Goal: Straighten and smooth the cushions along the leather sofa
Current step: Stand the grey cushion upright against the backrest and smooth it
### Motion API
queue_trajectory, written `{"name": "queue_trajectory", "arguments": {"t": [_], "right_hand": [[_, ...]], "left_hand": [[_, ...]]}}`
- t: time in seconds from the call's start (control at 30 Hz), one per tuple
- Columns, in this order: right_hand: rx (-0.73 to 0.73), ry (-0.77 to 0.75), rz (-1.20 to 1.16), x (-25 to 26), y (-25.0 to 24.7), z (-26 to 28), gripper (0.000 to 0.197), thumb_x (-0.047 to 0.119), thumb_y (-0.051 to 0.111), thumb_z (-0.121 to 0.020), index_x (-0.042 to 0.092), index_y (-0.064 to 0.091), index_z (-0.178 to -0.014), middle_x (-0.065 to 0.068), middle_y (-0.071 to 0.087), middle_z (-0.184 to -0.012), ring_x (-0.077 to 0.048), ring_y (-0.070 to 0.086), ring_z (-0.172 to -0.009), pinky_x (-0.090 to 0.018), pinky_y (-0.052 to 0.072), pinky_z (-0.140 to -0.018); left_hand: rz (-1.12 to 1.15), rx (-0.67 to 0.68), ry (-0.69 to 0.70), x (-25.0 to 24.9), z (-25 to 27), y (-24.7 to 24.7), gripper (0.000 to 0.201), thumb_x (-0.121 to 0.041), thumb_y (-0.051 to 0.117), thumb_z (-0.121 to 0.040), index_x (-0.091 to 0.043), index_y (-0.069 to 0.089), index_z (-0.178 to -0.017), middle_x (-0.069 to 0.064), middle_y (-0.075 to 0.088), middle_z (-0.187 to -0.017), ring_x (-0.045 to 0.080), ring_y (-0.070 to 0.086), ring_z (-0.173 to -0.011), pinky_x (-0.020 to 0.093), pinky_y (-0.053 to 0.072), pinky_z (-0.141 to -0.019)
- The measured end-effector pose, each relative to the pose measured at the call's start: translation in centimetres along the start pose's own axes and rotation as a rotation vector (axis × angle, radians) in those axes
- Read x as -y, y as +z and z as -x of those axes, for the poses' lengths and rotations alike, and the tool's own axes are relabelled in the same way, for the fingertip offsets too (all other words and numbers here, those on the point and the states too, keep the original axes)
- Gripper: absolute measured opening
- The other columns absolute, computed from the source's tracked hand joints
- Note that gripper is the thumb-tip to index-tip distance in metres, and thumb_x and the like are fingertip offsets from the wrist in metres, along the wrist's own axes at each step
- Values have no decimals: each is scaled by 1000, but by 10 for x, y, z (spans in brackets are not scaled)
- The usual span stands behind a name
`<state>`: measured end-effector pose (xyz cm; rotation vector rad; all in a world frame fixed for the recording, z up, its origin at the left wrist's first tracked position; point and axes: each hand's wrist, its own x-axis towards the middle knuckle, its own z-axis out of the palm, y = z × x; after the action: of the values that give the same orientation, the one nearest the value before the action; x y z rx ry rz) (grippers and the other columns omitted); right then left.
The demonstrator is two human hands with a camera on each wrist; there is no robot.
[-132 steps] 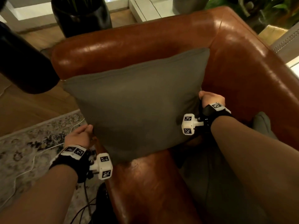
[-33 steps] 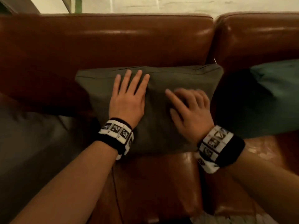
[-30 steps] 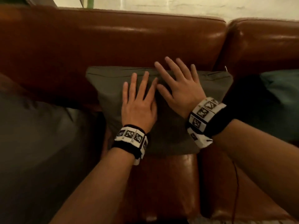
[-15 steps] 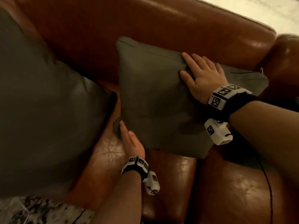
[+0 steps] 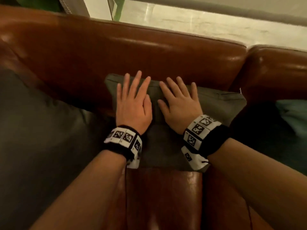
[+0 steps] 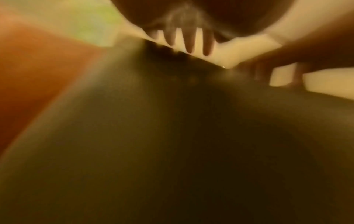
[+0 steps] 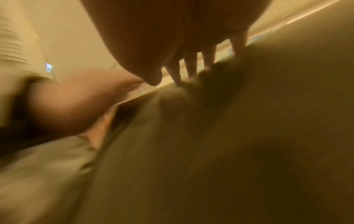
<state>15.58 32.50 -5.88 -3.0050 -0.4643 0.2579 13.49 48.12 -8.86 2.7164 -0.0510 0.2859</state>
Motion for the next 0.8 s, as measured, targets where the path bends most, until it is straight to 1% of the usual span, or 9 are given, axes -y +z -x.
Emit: {"name": "queue_trajectory", "arguments": {"t": [0.1,0.17,0.3,0.4,0.5,0.57,0.63,0.7,0.8], "right_hand": [[-23,-127,34,19,18,12,59,48,20,-102,28,13,-157,3,10,-165,-22,1,-152,-51,-5,-121],[-75,-144,74,-8,29,22,59,51,25,-101,30,19,-156,2,16,-164,-24,8,-152,-49,2,-122],[-135,294,-4,-121,39,62,63,60,14,-98,36,6,-156,11,5,-165,-13,2,-152,-50,1,-121],[-53,323,-36,-159,43,87,63,58,-1,-97,35,-8,-154,14,-7,-164,-8,-9,-151,-49,-5,-121],[-269,410,-183,-130,34,86,61,46,20,-101,29,1,-156,8,-5,-164,-15,-12,-151,-41,-4,-123],[-370,328,-222,-93,30,78,60,40,29,-102,21,12,-157,3,5,-165,-19,-4,-152,-43,1,-123],[-346,133,-128,-56,35,67,58,41,32,-102,21,21,-156,0,16,-164,-20,6,-152,-49,6,-122],[-253,40,-20,-46,41,60,57,46,30,-101,27,24,-155,3,19,-163,-20,10,-152,-53,8,-121],[-154,192,-11,-93,50,70,60,56,26,-98,37,16,-155,8,16,-164,-18,10,-152,-53,8,-120]], "left_hand": [[-170,191,79,20,-32,13,53,-38,22,-99,-31,28,-152,-4,27,-161,23,18,-151,46,9,-122],[-221,198,84,42,-36,19,56,-42,20,-99,-29,28,-152,0,30,-160,25,23,-149,44,14,-122],[-243,208,77,43,-42,20,58,-44,19,-99,-24,26,-154,5,27,-161,26,21,-149,42,14,-123],[-255,199,51,31,-38,21,59,-45,19,-98,-24,25,-154,6,27,-161,28,20,-149,45,14,-122],[-253,186,5,18,-31,13,60,-44,19,-97,-22,26,-153,7,25,-161,30,17,-150,49,9,-122],[-217,158,91,-6,-28,8,58,-41,25,-97,-24,26,-152,4,23,-162,30,13,-151,49,4,-122],[-203,202,273,-31,-26,13,56,-42,25,-98,-30,24,-153,-1,22,-162,27,14,-151,49,6,-122],[-255,287,356,-35,-32,21,56,-46,20,-99,-34,20,-154,-4,22,-163,26,17,-151,50,11,-121],[-266,311,186,2,-52,13,59,-49,16,-97,-31,28,-152,1,34,-158,28,29,-146,48,18,-119]]}}
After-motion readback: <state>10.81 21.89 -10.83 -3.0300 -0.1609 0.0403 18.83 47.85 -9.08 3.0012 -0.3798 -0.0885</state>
